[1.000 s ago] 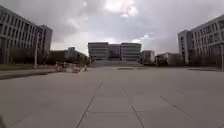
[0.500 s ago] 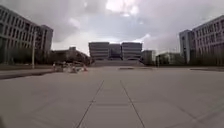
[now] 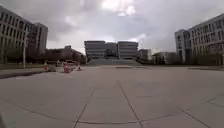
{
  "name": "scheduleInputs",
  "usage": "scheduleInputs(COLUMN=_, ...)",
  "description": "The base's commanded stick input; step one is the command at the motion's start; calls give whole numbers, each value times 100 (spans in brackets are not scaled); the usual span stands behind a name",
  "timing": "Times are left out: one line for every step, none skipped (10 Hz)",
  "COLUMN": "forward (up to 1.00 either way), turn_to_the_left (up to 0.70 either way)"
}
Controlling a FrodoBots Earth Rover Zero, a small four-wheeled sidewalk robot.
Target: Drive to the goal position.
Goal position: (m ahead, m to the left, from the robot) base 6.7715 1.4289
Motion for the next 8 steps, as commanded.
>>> scheduleInputs(forward=100, turn_to_the_left=0)
scheduleInputs(forward=100, turn_to_the_left=0)
scheduleInputs(forward=100, turn_to_the_left=0)
scheduleInputs(forward=100, turn_to_the_left=0)
scheduleInputs(forward=100, turn_to_the_left=0)
scheduleInputs(forward=100, turn_to_the_left=0)
scheduleInputs(forward=100, turn_to_the_left=0)
scheduleInputs(forward=100, turn_to_the_left=0)
